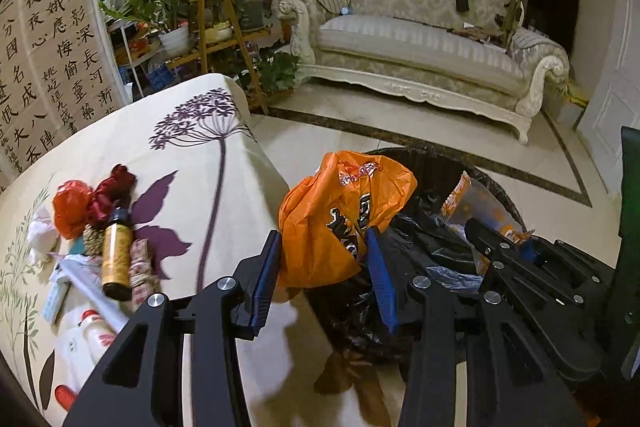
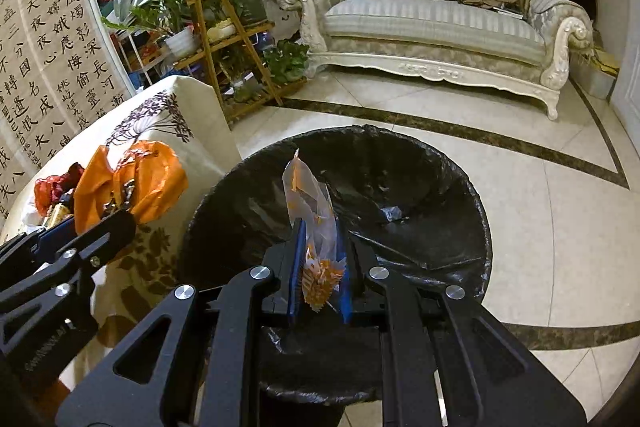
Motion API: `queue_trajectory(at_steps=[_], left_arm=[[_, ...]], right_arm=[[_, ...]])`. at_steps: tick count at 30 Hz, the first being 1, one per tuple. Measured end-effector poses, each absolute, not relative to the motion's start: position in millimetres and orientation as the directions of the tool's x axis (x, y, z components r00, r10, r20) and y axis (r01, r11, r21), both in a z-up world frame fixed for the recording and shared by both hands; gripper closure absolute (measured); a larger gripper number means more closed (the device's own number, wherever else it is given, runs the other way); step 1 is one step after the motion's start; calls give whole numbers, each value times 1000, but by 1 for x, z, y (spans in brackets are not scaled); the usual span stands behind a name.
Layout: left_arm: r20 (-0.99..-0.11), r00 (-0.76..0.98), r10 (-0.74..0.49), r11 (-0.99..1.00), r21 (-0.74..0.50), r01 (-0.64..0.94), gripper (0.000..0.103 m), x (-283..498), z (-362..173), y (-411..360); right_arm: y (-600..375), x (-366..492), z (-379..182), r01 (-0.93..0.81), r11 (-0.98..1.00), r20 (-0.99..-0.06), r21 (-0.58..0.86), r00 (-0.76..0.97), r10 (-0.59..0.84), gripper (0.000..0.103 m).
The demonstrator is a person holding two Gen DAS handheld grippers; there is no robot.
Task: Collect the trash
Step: 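Carry the orange bag with the left gripper while the right gripper carries the wrapper into the black bin, then move both open grippers back over the table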
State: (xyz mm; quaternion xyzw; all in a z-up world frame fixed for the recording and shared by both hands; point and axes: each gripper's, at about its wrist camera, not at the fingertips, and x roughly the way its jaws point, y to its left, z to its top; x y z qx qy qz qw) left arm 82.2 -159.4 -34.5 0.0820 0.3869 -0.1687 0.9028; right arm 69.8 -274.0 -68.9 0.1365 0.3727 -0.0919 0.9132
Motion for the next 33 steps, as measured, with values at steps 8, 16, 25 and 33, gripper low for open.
queue_trajectory(at_steps=[8,16,25,33], left_arm=[[-736,638,-225,927,41,374,44,87,-36,-169],[-710,670,-218,939,35,342,28,79,-24,-156],[-697,697,-169,964,30,265,26,51,-5,-104],[-699,709,-92,987,32,160,25,24,-2,-45]], right_arm=[[-284,70,-75,289,938,-710,191,700,-72,77],[-281,57,-61,304,934,-692,187,716,-95,62],[-247,34,-40,239,953,-666,189,744,-54,57],[-202,18,-32,154,970,-660,187,751,8,56]])
